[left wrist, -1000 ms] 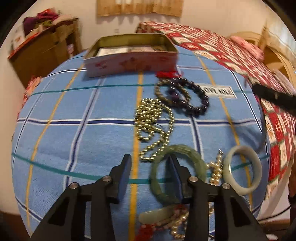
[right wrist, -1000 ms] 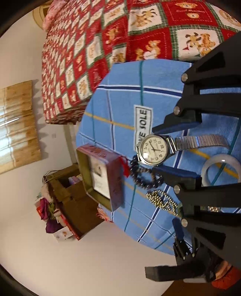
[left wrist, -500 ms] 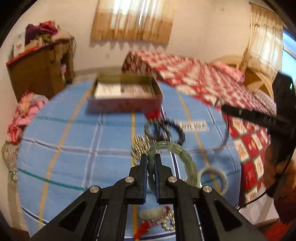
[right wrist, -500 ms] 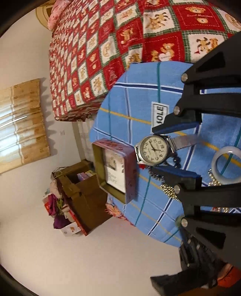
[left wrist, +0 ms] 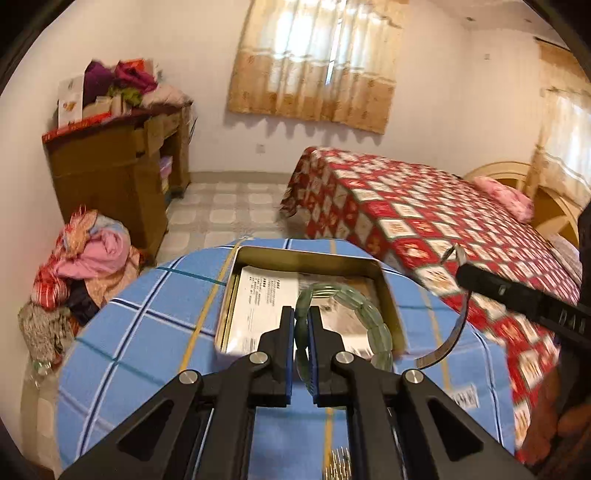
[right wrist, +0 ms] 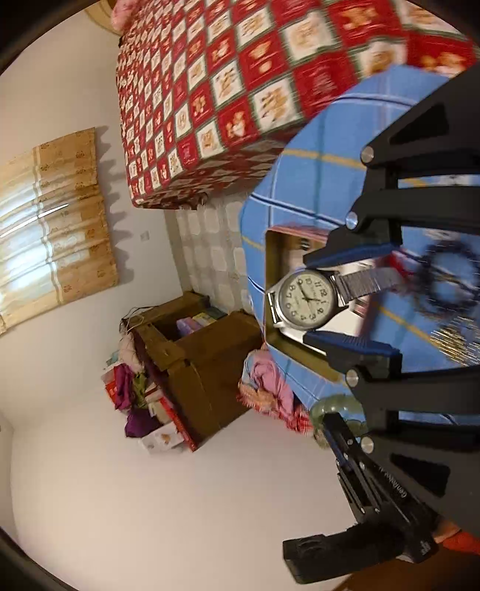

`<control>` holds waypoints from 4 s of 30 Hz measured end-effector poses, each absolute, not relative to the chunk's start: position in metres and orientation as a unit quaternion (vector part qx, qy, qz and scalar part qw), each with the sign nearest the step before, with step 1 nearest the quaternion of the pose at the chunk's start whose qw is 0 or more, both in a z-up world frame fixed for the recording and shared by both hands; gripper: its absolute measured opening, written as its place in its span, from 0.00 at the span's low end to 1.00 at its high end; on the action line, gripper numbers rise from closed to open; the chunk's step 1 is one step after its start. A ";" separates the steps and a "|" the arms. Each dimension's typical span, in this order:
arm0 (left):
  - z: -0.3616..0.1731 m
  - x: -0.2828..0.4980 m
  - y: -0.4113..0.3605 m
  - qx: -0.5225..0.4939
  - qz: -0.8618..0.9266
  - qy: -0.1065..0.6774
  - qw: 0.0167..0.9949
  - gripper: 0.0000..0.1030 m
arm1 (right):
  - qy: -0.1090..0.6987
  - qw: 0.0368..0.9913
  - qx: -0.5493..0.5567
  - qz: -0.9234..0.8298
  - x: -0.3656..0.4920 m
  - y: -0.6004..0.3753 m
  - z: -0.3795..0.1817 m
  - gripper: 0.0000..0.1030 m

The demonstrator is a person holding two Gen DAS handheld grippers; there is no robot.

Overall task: Organize jewelry
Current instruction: 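Lower the bangle into the pink tin with the left tool while the right tool drops the watch in, then grasp the dark bead bracelet with the right tool, then grasp the gold bead chain with the left tool while the right tool lifts the bracelet, then release the gold chain into the tin with the left tool while the right tool drops the bracelet in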

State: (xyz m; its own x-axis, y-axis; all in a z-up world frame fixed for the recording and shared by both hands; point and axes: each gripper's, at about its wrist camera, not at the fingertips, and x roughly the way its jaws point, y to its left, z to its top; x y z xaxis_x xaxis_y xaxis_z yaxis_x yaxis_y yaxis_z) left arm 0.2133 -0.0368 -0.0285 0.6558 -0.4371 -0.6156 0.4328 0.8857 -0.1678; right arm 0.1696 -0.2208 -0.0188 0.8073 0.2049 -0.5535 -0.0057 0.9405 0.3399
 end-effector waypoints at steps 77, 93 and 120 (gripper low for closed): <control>-0.109 0.109 -0.023 0.057 -0.302 0.434 0.847 0.74 | 0.436 0.899 0.045 -0.026 0.062 -0.232 -0.111 0.15; -0.125 0.118 -0.051 0.106 -0.315 0.438 0.836 0.37 | 0.357 0.903 0.231 0.062 0.041 -0.274 -0.088 0.15; -0.013 0.143 -0.023 0.007 -0.342 0.305 0.889 0.09 | 0.275 0.930 0.204 0.137 0.075 -0.247 0.000 0.16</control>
